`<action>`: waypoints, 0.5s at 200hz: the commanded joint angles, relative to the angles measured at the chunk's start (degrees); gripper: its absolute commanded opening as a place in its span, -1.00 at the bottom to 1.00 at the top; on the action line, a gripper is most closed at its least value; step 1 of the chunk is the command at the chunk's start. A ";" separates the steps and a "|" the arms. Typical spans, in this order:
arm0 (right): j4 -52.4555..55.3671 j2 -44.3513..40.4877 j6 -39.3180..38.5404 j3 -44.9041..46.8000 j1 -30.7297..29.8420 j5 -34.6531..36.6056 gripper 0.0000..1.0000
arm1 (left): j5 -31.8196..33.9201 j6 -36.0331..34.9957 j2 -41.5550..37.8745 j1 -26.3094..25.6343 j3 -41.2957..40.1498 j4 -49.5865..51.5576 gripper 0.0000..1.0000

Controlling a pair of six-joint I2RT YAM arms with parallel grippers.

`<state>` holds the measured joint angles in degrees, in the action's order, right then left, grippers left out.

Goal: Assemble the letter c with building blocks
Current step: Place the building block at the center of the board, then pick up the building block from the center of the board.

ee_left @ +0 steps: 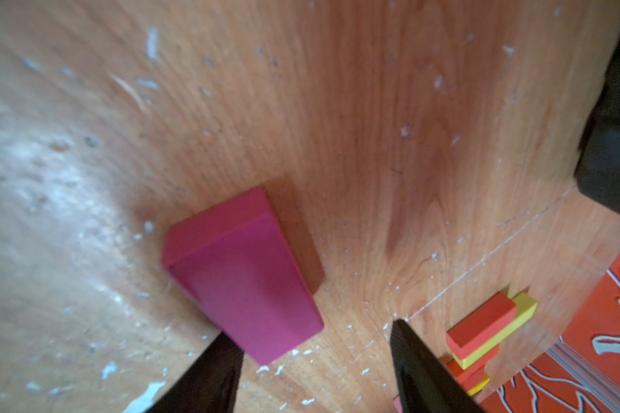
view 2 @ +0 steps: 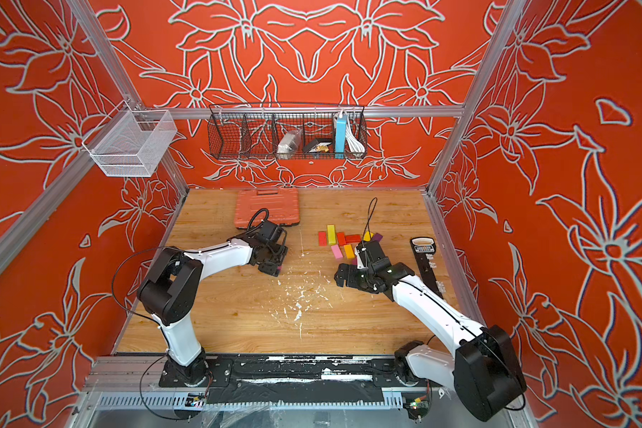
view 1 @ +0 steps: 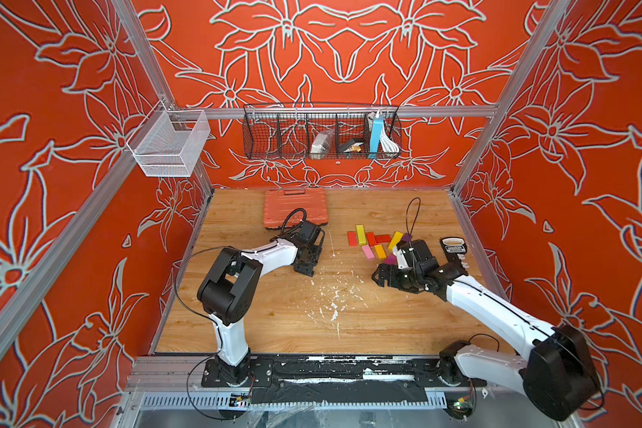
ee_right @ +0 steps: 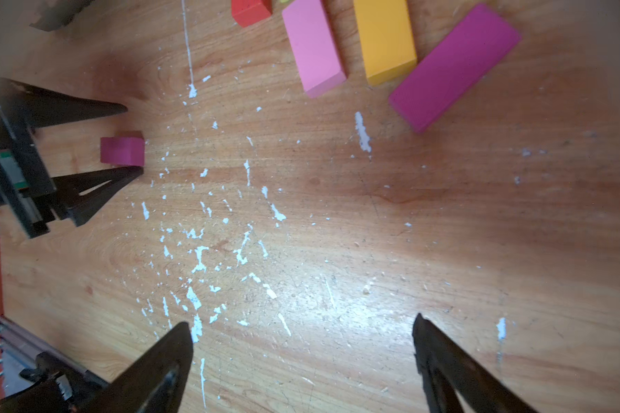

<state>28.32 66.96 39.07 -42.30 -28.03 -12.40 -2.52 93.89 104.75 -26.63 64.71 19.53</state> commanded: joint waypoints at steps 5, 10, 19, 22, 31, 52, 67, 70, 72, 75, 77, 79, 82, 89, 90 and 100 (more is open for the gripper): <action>3.89 1.42 1.73 -3.78 -0.15 6.74 0.97 | -2.12 -8.51 -2.83 -0.18 0.16 0.63 0.39; 4.46 1.86 1.74 -4.57 -0.04 7.52 0.96 | -2.26 -10.14 -3.77 -0.17 0.24 1.01 0.40; 5.51 2.78 1.84 -5.93 0.23 8.74 0.96 | -2.78 -13.66 -5.39 -0.18 0.07 1.01 0.42; 5.86 3.08 1.87 -6.43 0.32 9.06 0.96 | -3.02 -15.12 -5.88 -0.19 0.07 0.96 0.42; 6.97 4.19 1.76 -7.90 0.89 9.85 0.96 | -3.33 -19.33 -7.34 -0.09 0.32 2.00 0.46; 8.93 6.86 1.70 -10.81 2.72 10.73 0.96 | -5.55 -30.80 -9.89 0.44 0.79 3.75 0.57; 9.82 8.41 1.32 -12.35 4.04 10.99 0.97 | -6.07 -39.73 -11.28 0.96 1.62 6.80 0.67; 9.97 8.59 1.23 -12.64 4.24 11.00 0.96 | -6.23 -41.63 -11.50 1.03 1.77 7.17 0.69; 10.17 8.73 1.22 -12.74 4.39 11.06 0.97 | -6.37 -42.94 -11.74 1.03 1.88 7.43 0.69; 10.32 8.98 1.16 -12.98 4.66 11.08 0.96 | -6.57 -44.90 -11.96 1.13 2.03 7.83 0.70; 10.39 9.05 1.09 -13.11 4.85 11.13 0.96 | -6.61 -46.20 -12.14 1.14 2.18 8.10 0.71; 10.54 9.17 1.01 -13.25 5.03 11.14 0.96 | -6.68 -47.47 -12.25 1.14 2.33 8.41 0.71; 10.68 9.31 0.93 -13.39 5.27 11.24 0.96 | -6.80 -49.32 -12.48 1.14 2.58 8.84 0.72; 10.92 9.65 0.80 -13.59 5.81 11.48 0.96 | -7.27 -53.39 -12.77 1.14 3.29 9.93 0.75; 10.94 9.71 0.77 -13.64 5.93 11.50 0.96 | -7.38 -54.00 -12.79 1.14 3.39 10.05 0.75; 11.09 10.17 0.79 -13.87 6.94 11.31 0.96 | -7.69 -59.15 -12.60 1.06 4.90 11.66 0.77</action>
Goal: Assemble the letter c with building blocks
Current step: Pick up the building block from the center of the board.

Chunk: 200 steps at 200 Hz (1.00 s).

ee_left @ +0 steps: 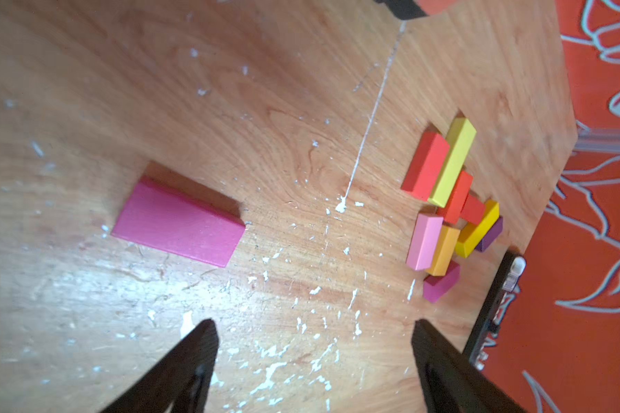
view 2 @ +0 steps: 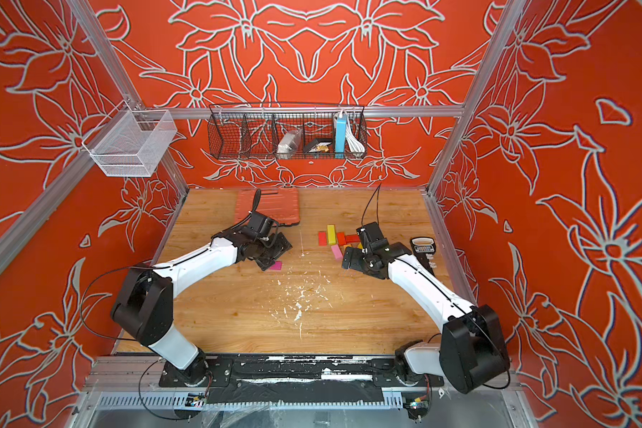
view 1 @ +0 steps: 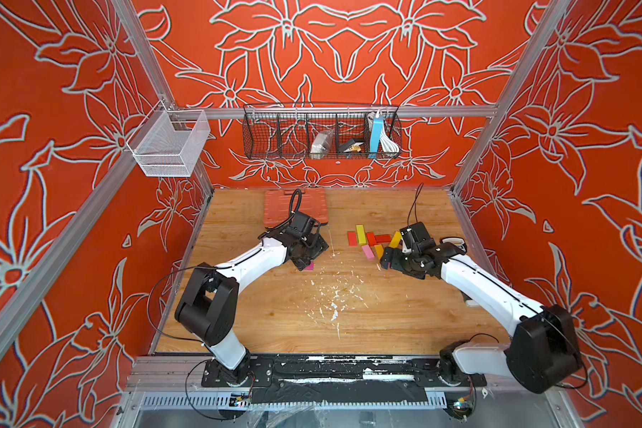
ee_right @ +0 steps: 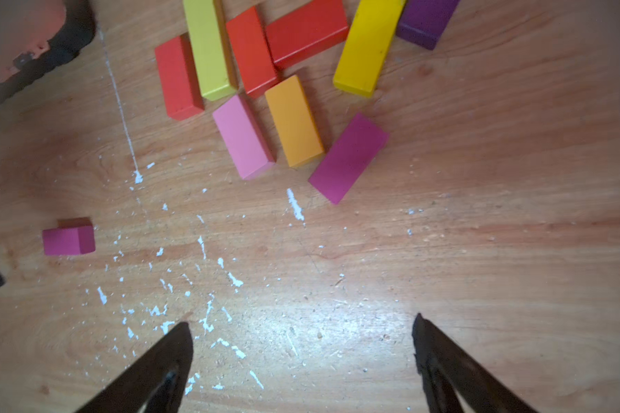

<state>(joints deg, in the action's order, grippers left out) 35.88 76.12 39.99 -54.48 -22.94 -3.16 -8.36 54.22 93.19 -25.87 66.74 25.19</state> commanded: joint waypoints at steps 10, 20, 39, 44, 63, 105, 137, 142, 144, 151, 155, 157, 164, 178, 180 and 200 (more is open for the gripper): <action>3.49 1.47 -0.17 -1.68 2.65 1.82 0.96 | -2.15 -22.89 -0.36 0.29 4.63 7.65 0.78; 3.52 1.87 -0.13 -1.61 3.15 1.61 0.96 | -2.88 -25.54 0.96 0.22 7.02 8.98 0.79; 3.19 2.28 -0.31 -1.35 3.55 0.34 0.96 | -4.00 -27.92 4.46 -0.18 11.92 10.89 0.80; 3.29 2.28 -0.35 -1.25 3.52 0.06 0.96 | -4.26 -28.48 5.64 -0.44 13.45 11.43 0.80; 3.08 1.62 -0.45 -0.36 3.62 -0.11 0.96 | -2.93 -30.33 10.60 -2.16 19.18 14.08 0.81; 0.98 -0.46 2.55 2.71 3.78 -1.71 0.96 | 0.17 -31.07 22.61 -4.58 33.47 20.21 0.81; 0.37 -0.40 1.61 3.94 3.75 -4.10 0.96 | 3.82 -32.33 31.15 -6.69 44.83 24.81 0.81; 0.62 -0.24 1.23 3.79 3.78 -4.25 0.96 | 4.51 -32.41 32.24 -7.07 46.27 25.35 0.81; 0.78 -0.19 1.03 3.73 3.89 -4.34 0.96 | 4.80 -32.35 32.72 -7.15 46.83 25.59 0.81; 1.30 -0.01 0.21 3.45 3.87 -4.55 0.96 | 5.73 -32.31 34.19 -7.56 48.64 26.21 0.81; 1.59 0.12 -0.25 3.27 3.86 -4.77 0.96 | 6.12 -32.17 34.96 -7.80 49.61 26.58 0.81; 1.74 0.14 -0.52 3.09 3.86 -4.87 0.96 | 6.33 -32.05 35.33 -7.86 50.08 26.62 0.81; 2.27 0.37 -1.27 2.85 3.87 -5.09 0.96 | 7.14 -31.65 36.55 -8.12 51.43 26.90 0.81; 2.86 0.54 -2.79 2.58 3.95 -5.46 0.96 | 8.31 -30.99 38.80 -8.54 54.01 27.36 0.81; 2.94 0.57 -3.00 2.55 3.95 -5.52 0.96 | 8.43 -30.90 39.13 -8.57 54.30 27.43 0.81; 3.06 0.61 -4.33 2.69 4.29 -6.35 0.96 | 10.48 -30.24 42.34 -8.98 57.87 28.53 0.81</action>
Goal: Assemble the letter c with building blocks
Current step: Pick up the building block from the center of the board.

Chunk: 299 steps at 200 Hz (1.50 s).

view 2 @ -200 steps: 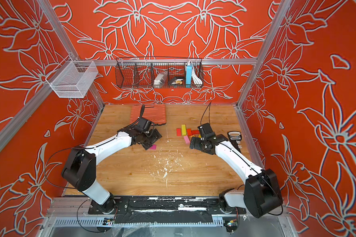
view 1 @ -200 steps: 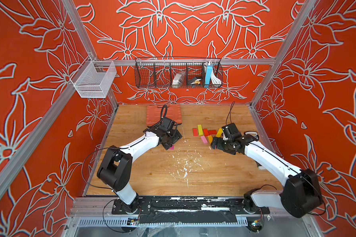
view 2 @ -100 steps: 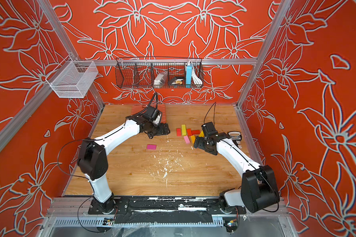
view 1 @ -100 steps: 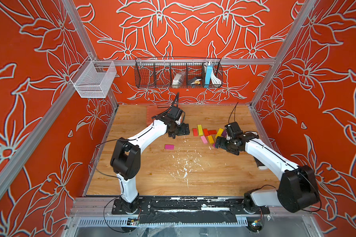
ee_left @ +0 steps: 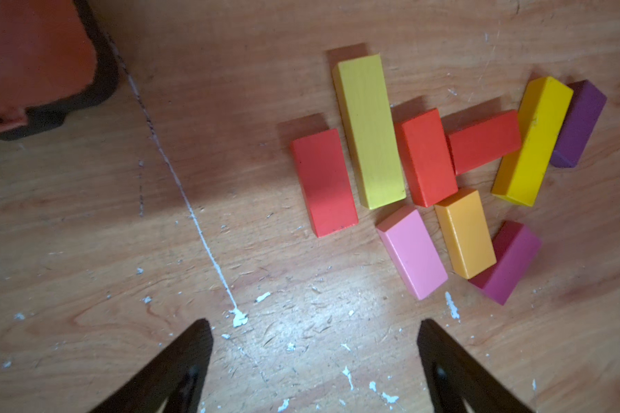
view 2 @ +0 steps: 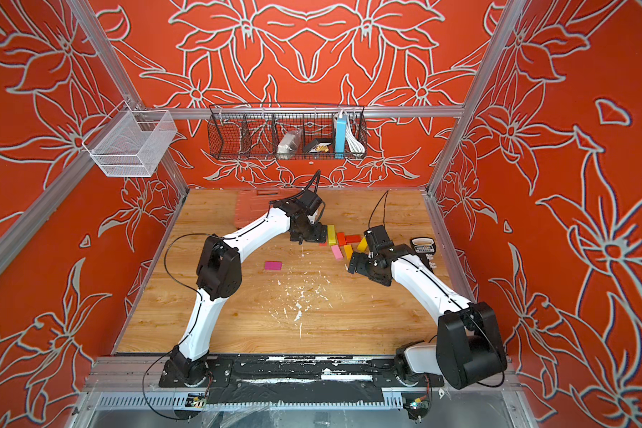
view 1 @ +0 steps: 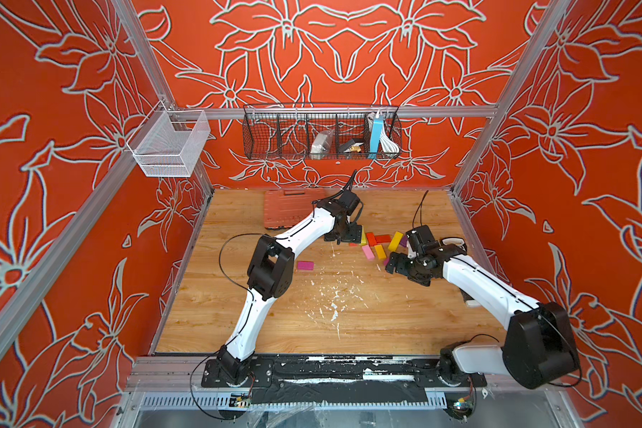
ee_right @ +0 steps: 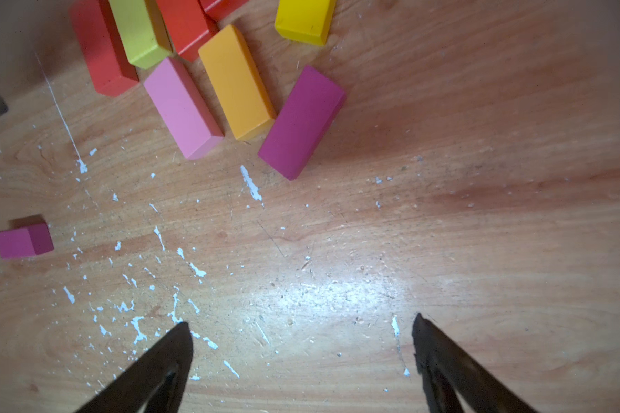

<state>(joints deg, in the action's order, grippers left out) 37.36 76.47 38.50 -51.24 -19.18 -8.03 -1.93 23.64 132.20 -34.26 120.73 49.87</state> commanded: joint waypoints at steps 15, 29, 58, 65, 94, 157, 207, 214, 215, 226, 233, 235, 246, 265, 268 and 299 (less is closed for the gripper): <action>1.01 0.30 -3.08 -0.06 0.64 -2.13 0.96 | 5.47 0.37 5.38 -0.54 6.29 4.66 0.80; -0.34 0.26 -2.94 0.86 0.84 -3.05 0.96 | 6.36 0.14 6.95 -0.54 8.29 5.23 0.79; -2.57 1.13 -2.36 2.44 0.92 -4.50 0.96 | 7.77 -0.54 9.11 -0.54 10.40 5.16 0.77; -2.88 1.50 -2.18 2.67 0.98 -4.77 0.96 | 7.84 -0.66 9.50 -0.54 10.59 4.99 0.77; -3.68 2.56 -2.07 2.93 0.99 -5.41 0.96 | 7.65 -1.27 11.09 -0.56 11.92 3.94 0.76; -3.53 2.26 -1.93 2.38 0.99 -5.20 0.96 | 7.65 -1.82 15.20 -0.57 17.41 4.10 0.76; -2.96 1.09 -1.72 2.38 1.03 -4.99 0.96 | 9.08 -1.68 16.69 -0.46 17.84 5.05 0.69; -2.91 0.93 -1.69 2.35 0.99 -4.98 0.96 | 9.14 -1.68 16.60 -0.38 17.46 4.97 0.67; -2.91 0.91 -1.72 2.41 0.99 -4.98 0.96 | 9.19 -1.67 16.60 -0.42 17.41 4.97 0.67; -2.91 0.72 -1.59 2.55 1.03 -4.98 0.96 | 9.23 -1.58 16.29 -0.31 16.63 4.80 0.64; -2.91 0.66 -1.55 2.65 0.99 -4.98 0.96 | 9.39 -1.51 16.11 -0.20 16.16 4.80 0.62; -2.91 0.62 -1.53 2.71 1.03 -4.98 0.96 | 9.47 -1.50 16.03 -0.24 16.02 4.78 0.62; -2.91 0.54 -1.50 2.79 1.00 -5.06 0.96 | 9.62 -1.27 15.69 -0.11 15.06 4.54 0.58; -3.02 0.55 -1.32 2.82 1.02 -5.20 0.96 | 9.69 -0.88 15.22 0.20 13.71 3.78 0.55; -3.00 0.57 -1.33 2.84 1.03 -5.22 0.96 | 9.56 -0.86 15.33 0.19 13.69 3.63 0.55; -3.00 0.37 -1.23 2.90 1.02 -5.24 0.96 | 8.46 -1.07 15.76 0.33 14.07 1.97 0.54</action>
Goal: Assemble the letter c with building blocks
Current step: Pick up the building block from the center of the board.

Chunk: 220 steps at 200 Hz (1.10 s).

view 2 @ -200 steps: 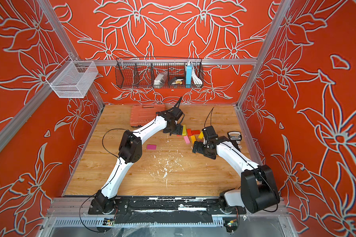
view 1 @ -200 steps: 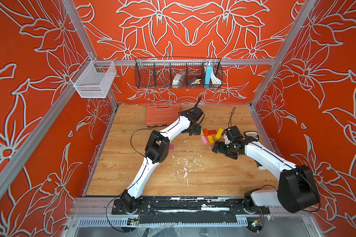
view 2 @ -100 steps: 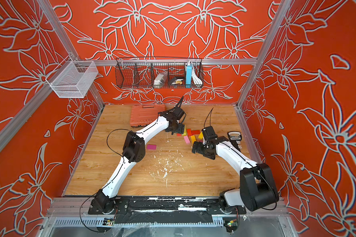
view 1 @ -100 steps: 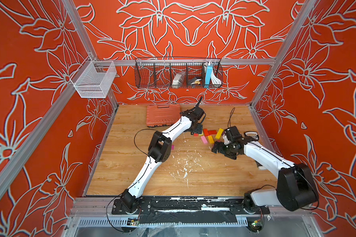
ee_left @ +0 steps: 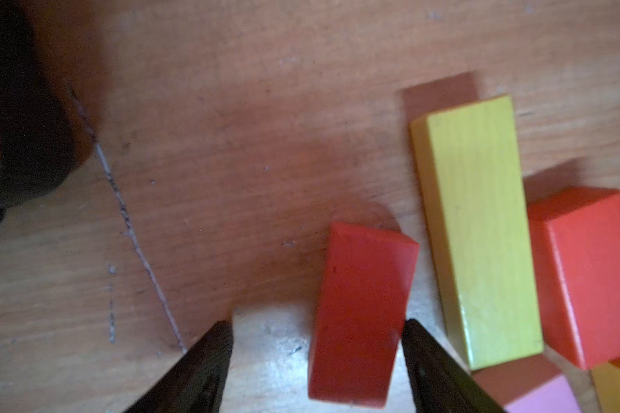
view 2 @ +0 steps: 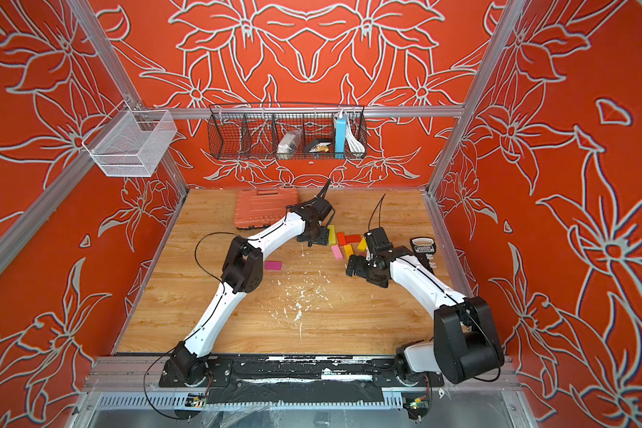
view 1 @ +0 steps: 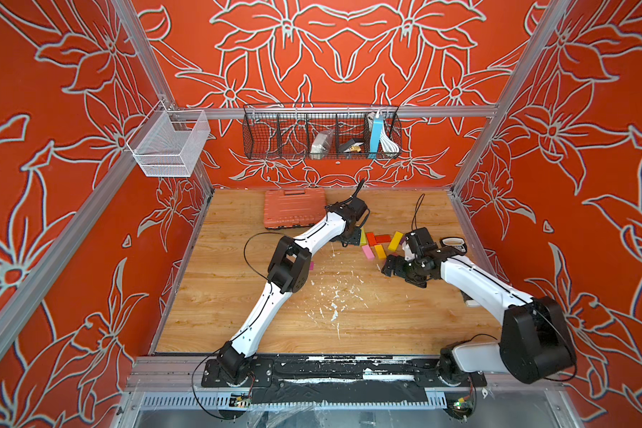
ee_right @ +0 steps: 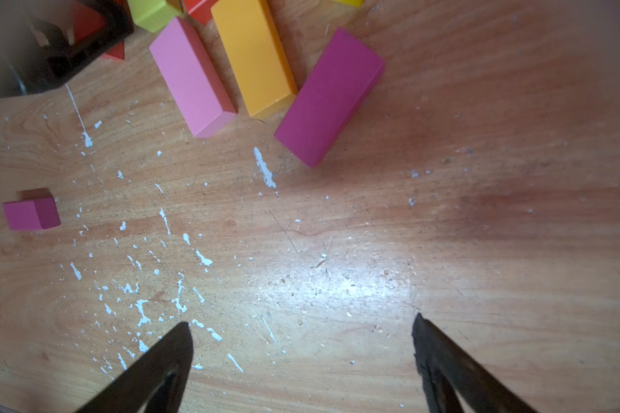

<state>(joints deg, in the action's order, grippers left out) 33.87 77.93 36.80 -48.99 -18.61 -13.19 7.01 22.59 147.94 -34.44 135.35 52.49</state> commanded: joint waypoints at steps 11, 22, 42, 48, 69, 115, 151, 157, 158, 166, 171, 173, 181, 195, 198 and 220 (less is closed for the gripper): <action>0.59 -1.16 0.49 0.65 0.49 -0.08 0.96 | -0.90 -0.23 0.39 0.51 -0.09 -1.15 0.54; 0.59 -1.28 0.62 0.65 0.42 -0.04 0.96 | -1.27 -0.31 0.97 0.49 0.68 -1.34 0.54; 0.59 -1.36 0.63 0.74 0.42 0.09 0.96 | -1.79 -0.67 1.99 0.50 1.97 -1.50 0.46; 0.59 -1.35 0.60 0.74 0.44 0.12 0.96 | -1.97 -0.82 2.14 0.51 2.10 -1.77 0.41; 0.67 -1.42 0.72 0.83 0.48 0.22 0.96 | -2.32 -0.94 2.18 0.46 2.11 -2.15 0.22; 0.84 -1.64 0.92 0.98 0.44 0.35 0.96 | -3.89 -0.77 0.84 0.49 0.69 -2.99 -0.24; 1.24 -2.32 1.10 1.08 0.47 0.38 0.96 | -6.16 0.67 -3.89 0.34 -3.18 -4.88 -0.51; 1.37 -2.49 1.17 1.09 0.49 0.44 0.96 | -6.50 0.85 -5.16 0.25 -4.08 -5.23 -0.52; 1.41 -2.55 1.12 1.05 0.45 0.45 0.96 | -6.53 0.91 -5.36 0.20 -4.28 -5.30 -0.52; 1.55 -2.89 1.13 1.11 0.50 0.58 0.96 | -6.89 1.39 -7.00 0.04 -5.93 -5.91 -0.53; 1.63 -3.10 1.10 1.17 0.43 0.62 0.96 | -7.05 1.78 -8.35 -0.03 -7.23 -6.35 -0.53; 1.68 -3.13 1.15 1.18 0.42 0.62 0.96 | -7.15 1.89 -8.98 -0.02 -7.80 -6.57 -0.53; 1.90 -3.56 1.09 1.26 0.50 0.74 0.96 | -7.42 2.66 -11.44 -0.10 -10.55 -7.70 -0.53; 2.24 -4.50 1.05 1.41 0.42 0.86 0.96 | -7.96 4.76 -16.60 -0.17 -16.60 -10.13 -0.54; 2.32 -4.80 0.93 1.47 0.47 0.88 0.96 | -7.97 5.20 -17.79 -0.15 -18.07 -10.65 -0.54; 2.60 -6.99 0.15 1.95 0.42 0.26 0.96 | -7.43 8.73 -26.55 -0.11 -28.60 -13.83 -0.54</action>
<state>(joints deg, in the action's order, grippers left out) 34.63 73.63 37.23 -48.21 -18.59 -13.17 -0.30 26.76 132.07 -34.30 114.21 42.96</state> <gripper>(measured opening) 0.980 0.293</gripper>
